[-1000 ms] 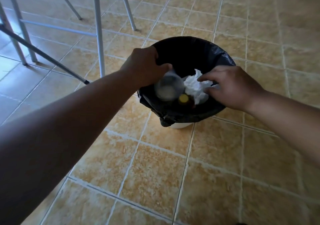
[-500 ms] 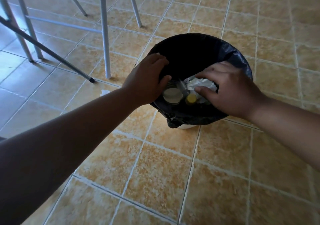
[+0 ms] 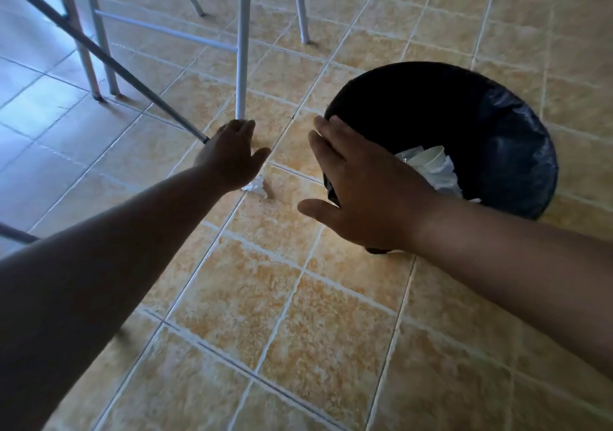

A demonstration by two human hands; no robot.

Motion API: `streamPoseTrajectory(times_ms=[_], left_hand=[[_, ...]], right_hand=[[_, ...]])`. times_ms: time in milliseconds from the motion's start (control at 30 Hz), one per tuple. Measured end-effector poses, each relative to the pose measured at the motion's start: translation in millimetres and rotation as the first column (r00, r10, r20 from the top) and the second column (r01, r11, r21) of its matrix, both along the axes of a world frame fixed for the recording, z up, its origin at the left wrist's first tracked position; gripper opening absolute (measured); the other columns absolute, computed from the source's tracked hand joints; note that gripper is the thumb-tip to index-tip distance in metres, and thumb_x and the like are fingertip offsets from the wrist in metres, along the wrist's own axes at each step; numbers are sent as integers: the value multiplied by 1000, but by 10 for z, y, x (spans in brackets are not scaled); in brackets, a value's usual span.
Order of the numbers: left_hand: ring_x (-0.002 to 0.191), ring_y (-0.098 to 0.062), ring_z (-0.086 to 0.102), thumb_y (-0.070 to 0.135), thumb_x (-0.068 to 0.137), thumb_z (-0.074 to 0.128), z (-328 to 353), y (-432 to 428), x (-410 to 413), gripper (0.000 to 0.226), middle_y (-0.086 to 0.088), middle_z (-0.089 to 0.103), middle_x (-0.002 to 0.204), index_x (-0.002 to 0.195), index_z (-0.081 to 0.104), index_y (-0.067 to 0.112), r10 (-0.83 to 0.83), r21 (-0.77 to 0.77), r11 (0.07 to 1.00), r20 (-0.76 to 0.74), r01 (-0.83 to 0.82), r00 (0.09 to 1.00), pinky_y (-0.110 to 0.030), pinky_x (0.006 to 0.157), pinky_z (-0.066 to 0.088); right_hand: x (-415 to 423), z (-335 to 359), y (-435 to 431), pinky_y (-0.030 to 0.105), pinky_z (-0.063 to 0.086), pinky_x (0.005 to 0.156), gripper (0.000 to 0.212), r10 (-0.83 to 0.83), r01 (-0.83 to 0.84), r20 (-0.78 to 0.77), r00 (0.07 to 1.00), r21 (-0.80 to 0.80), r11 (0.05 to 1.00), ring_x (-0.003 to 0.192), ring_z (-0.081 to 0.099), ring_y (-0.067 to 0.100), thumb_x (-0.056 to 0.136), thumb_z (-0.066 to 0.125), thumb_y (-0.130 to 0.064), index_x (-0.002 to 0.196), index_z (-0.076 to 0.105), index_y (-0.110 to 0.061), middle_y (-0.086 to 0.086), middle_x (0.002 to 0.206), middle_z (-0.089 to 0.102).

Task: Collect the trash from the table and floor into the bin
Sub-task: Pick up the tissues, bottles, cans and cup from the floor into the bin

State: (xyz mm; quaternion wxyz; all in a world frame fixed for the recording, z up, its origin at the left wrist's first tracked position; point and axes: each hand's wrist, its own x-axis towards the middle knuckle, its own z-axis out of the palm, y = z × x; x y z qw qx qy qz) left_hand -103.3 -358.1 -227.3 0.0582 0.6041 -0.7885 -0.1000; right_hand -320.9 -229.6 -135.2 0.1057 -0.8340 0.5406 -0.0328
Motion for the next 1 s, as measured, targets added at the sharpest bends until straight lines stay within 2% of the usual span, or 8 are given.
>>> streamPoseTrajectory(times_ms=[200, 367, 433, 533, 667, 733, 867, 1000], left_hand=[[145, -33, 27, 47, 94, 54, -598, -107, 443, 77, -12, 26, 159, 153, 23, 9, -102, 258, 966, 292, 25, 951, -51, 111, 37], [150, -32, 13, 44, 94, 57, -948, -160, 578, 81, -9, 10, 164, 157, 12, 18, -152, 352, 935, 331, 28, 931, -51, 115, 31], [147, -35, 17, 45, 94, 57, -1075, -161, 576, 78, -11, 14, 162, 156, 16, 22, -147, 396, 918, 323, 8, 935, -53, 112, 34], [131, -38, 39, 40, 95, 56, -1210, -117, 554, 60, -15, 31, 151, 149, 35, 24, -148, 398, 917, 330, 4, 933, -50, 99, 45], [109, -35, 52, 31, 96, 54, -1286, -64, 548, 30, -15, 43, 126, 124, 57, 20, -126, 337, 941, 319, 12, 939, -42, 77, 49], [101, -32, 55, 25, 96, 53, -1301, -47, 537, 24, -13, 48, 117, 117, 59, 15, -146, 326, 945, 357, 23, 923, -37, 67, 45], [91, -30, 60, 23, 94, 52, -1293, 20, 531, 24, -11, 58, 107, 112, 60, 9, -111, 367, 930, 342, -24, 933, -33, 66, 44], [81, -28, 57, 12, 91, 53, -1223, 76, 532, 20, -13, 59, 104, 110, 53, 11, -39, 278, 960, 254, -35, 966, -36, 60, 45]], right_hand=[[59, -235, -25, 34, 5, 120, 89, 25, -33, -85, 996, -94, 995, 153, 2, 27, 93, 56, -50, 154, 17, 2, 16, 165, 0], [84, -277, -48, 33, 6, 119, 87, 24, -52, -172, 985, -161, 986, 152, 10, 31, 90, 58, -45, 152, 22, 6, 21, 163, 8], [96, -284, -47, 35, 9, 120, 86, 17, -50, -185, 983, -178, 983, 151, 13, 32, 90, 58, -44, 151, 24, 7, 23, 162, 11], [103, -297, -56, 35, 8, 120, 86, 15, -51, -203, 979, -175, 983, 151, 12, 32, 89, 57, -43, 151, 23, 7, 23, 162, 11], [114, -295, -60, 38, 10, 123, 86, 25, -65, -226, 974, -167, 984, 151, 10, 33, 90, 55, -43, 151, 21, 8, 25, 162, 10], [115, -293, -58, 39, 12, 123, 85, 28, -67, -218, 976, -174, 982, 151, 12, 34, 90, 55, -42, 150, 23, 8, 26, 161, 11], [106, -303, -61, 41, 14, 123, 85, 37, -78, -221, 975, -177, 981, 151, 11, 34, 91, 55, -43, 151, 23, 8, 25, 161, 11], [95, -309, -66, 38, 12, 123, 84, 37, -63, -162, 986, -157, 986, 152, 9, 31, 91, 58, -39, 152, 21, 6, 22, 163, 9]])
